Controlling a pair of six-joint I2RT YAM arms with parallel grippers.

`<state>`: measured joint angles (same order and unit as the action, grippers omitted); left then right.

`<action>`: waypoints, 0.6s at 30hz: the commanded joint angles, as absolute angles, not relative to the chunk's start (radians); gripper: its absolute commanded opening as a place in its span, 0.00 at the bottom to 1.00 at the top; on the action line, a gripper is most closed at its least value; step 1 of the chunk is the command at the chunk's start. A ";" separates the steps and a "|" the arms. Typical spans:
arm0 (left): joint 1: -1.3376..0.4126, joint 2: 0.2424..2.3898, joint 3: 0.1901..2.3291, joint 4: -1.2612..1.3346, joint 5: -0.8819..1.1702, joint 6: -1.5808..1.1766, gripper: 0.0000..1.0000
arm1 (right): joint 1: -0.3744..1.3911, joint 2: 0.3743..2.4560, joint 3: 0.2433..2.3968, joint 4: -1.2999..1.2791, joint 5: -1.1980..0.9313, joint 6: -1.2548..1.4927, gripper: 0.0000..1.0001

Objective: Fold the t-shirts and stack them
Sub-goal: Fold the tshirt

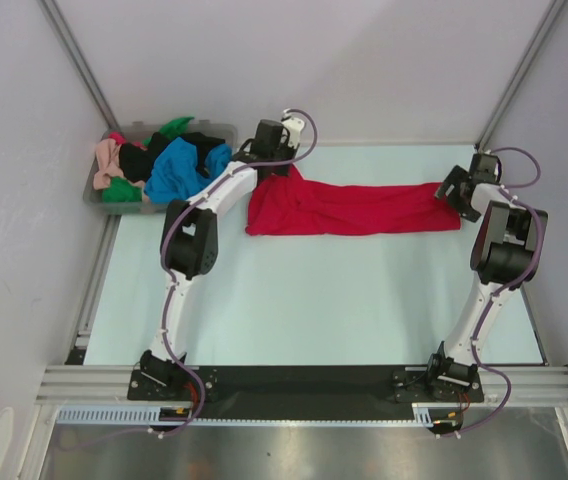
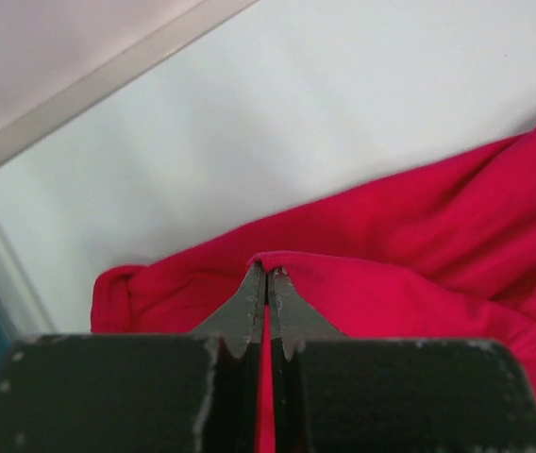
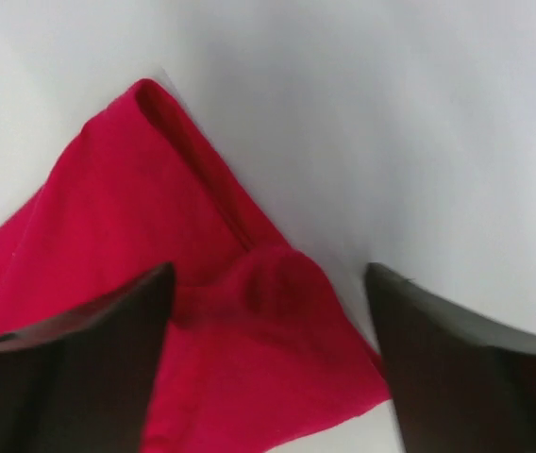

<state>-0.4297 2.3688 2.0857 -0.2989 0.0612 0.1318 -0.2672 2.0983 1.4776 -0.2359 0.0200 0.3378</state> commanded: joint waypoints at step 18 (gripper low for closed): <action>-0.436 2.150 1.973 -0.426 0.032 -0.089 0.00 | -0.157 1.717 1.281 -0.161 -0.186 0.308 1.00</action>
